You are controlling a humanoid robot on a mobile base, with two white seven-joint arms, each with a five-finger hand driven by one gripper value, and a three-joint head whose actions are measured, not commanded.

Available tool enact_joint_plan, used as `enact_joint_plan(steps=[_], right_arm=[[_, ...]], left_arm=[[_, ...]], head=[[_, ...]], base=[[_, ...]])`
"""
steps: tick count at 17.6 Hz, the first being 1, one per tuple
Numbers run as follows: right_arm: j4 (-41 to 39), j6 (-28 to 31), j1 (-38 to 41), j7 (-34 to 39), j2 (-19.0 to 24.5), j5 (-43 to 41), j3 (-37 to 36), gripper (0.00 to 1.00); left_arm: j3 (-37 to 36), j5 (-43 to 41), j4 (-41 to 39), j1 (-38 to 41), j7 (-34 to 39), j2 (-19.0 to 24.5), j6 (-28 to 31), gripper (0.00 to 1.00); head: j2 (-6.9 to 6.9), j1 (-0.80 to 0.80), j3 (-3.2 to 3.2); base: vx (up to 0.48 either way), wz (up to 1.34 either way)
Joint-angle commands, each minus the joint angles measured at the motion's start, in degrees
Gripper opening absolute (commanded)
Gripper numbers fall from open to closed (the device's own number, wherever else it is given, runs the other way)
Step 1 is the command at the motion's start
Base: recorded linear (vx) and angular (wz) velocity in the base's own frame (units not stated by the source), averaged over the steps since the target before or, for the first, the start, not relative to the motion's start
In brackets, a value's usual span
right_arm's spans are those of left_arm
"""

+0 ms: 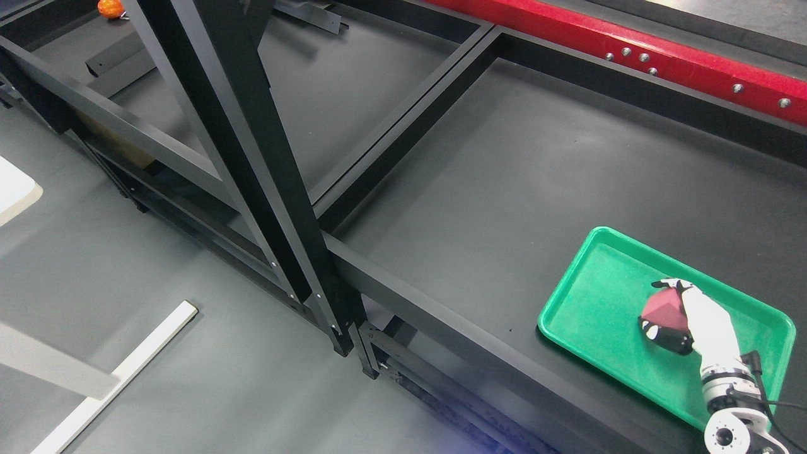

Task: Pick pink block from left shelf to tray
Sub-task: 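Close the right hand on the pink block and lift it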

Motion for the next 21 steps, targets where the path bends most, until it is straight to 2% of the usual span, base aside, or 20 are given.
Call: enact_joint_plan(steps=[1, 5, 12, 21], right_arm=[[-0.9, -2.7, -0.1, -7.0, -0.1, -0.7, -4.3, 0.02], [-3.0, -4.6, 0.2, -10.4, 1.0, -3.8, -7.8, 0.02], [-3.9, -6.4, 0.5, -19.1, 2.0, -5.4, -8.4, 0.02], [-5.5, -6.6, 1.4, -22.4, 3.0, -5.5, -10.0, 0.02]], left_arm=[[0.0, -0.1, 0.0, 0.5, 0.0, 1.0, 0.0, 1.00], [0.0, -0.1, 0.0, 0.5, 0.0, 1.0, 0.0, 1.00], [0.0, -0.1, 0.0, 0.5, 0.0, 1.0, 0.0, 1.00], [0.0, -0.1, 0.0, 0.5, 0.0, 1.0, 0.0, 1.00]], head=[[0.00, 0.00, 0.00], [0.00, 0.00, 0.00], [0.00, 0.00, 0.00], [0.00, 0.00, 0.00]], base=[[0.002, 0.02], [-0.001, 0.02], [-0.003, 0.00], [0.000, 0.01]])
